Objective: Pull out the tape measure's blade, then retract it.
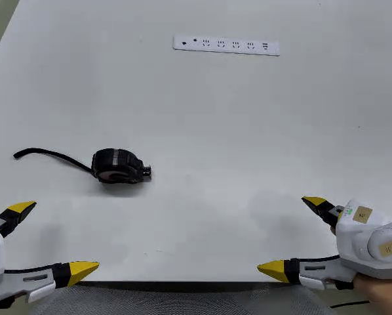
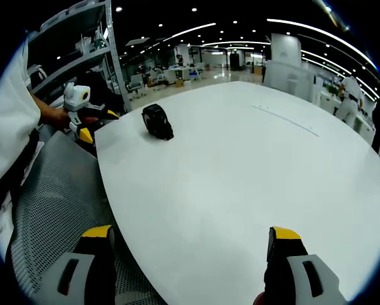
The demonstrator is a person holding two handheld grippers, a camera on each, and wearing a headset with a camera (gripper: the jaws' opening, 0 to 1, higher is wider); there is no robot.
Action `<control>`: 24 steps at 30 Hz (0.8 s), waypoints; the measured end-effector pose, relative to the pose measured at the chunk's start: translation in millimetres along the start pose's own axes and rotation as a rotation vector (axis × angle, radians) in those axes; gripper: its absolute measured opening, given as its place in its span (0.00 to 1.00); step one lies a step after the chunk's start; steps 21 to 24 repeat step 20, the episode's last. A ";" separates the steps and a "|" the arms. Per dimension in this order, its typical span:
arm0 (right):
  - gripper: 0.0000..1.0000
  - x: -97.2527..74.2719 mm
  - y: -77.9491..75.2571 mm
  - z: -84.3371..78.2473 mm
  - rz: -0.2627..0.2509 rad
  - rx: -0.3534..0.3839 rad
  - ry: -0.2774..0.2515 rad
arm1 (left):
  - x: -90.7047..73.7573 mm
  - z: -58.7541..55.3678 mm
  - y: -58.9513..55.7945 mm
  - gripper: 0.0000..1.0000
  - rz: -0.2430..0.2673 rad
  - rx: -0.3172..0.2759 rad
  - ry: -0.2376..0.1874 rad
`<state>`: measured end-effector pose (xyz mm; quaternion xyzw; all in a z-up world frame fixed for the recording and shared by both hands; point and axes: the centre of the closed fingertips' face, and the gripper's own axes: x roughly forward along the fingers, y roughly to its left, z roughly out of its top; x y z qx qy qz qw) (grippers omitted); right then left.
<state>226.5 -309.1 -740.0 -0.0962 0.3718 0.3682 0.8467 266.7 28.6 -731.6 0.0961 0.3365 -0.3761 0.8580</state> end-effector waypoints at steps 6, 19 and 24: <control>0.99 0.2 -0.3 -0.9 0.000 0.001 0.000 | 0.4 1.2 -0.9 0.97 -0.005 0.005 0.000; 0.99 0.9 1.9 1.2 0.002 0.008 -0.009 | 0.0 0.3 -2.2 0.96 -0.014 0.002 0.004; 0.99 0.9 1.6 0.9 0.002 0.008 -0.009 | -0.1 0.9 -1.9 0.96 -0.013 0.001 0.002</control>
